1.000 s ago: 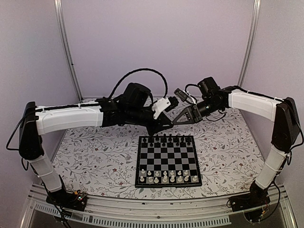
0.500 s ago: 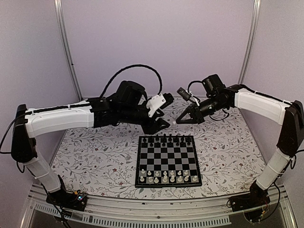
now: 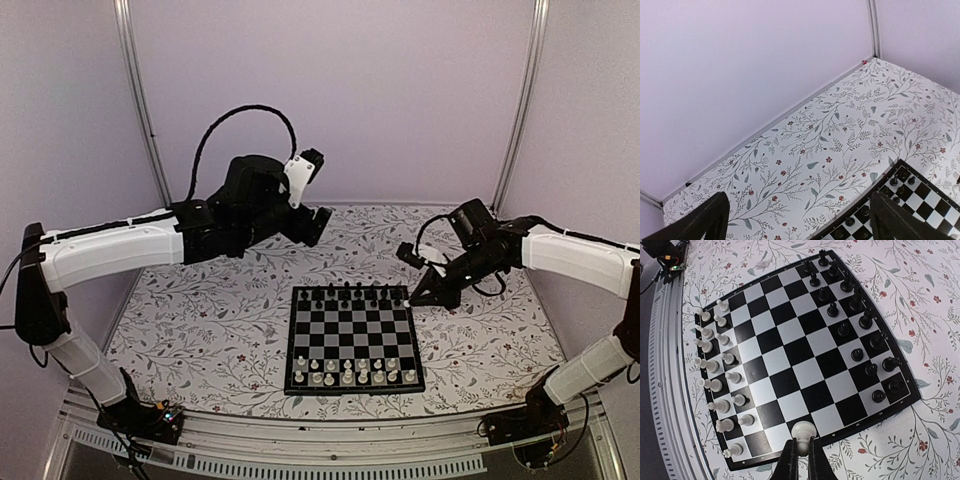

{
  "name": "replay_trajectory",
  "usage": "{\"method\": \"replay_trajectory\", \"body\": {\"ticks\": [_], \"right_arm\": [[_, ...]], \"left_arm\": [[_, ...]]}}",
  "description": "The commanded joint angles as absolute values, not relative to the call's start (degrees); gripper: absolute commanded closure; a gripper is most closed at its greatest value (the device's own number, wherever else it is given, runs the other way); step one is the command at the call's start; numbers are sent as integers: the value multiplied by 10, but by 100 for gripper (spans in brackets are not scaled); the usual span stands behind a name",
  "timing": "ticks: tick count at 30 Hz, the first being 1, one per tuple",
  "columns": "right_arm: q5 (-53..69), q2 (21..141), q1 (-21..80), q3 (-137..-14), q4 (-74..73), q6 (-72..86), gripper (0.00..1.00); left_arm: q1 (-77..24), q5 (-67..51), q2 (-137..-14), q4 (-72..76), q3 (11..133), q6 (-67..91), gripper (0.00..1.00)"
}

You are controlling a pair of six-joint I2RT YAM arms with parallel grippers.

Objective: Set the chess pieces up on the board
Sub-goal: Place the chess piece on the chessboard.

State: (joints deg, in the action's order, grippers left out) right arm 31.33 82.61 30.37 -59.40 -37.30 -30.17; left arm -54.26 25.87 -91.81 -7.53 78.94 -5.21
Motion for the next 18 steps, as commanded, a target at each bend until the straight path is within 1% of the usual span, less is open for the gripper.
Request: {"method": "replay_trajectory", "body": {"ticks": [1, 5, 10, 18], "right_arm": [[239, 790, 309, -548, -362, -353, 100], [210, 793, 342, -517, -358, -375, 100], [175, 806, 394, -491, -356, -388, 100], [168, 839, 440, -474, -352, -387, 100]], "left_arm": [[-515, 250, -874, -29, 719, -20, 1], [-515, 252, -853, -10, 679, -38, 2], [-516, 268, -853, -10, 676, -39, 2], [-515, 287, -858, -19, 678, -40, 2]]}}
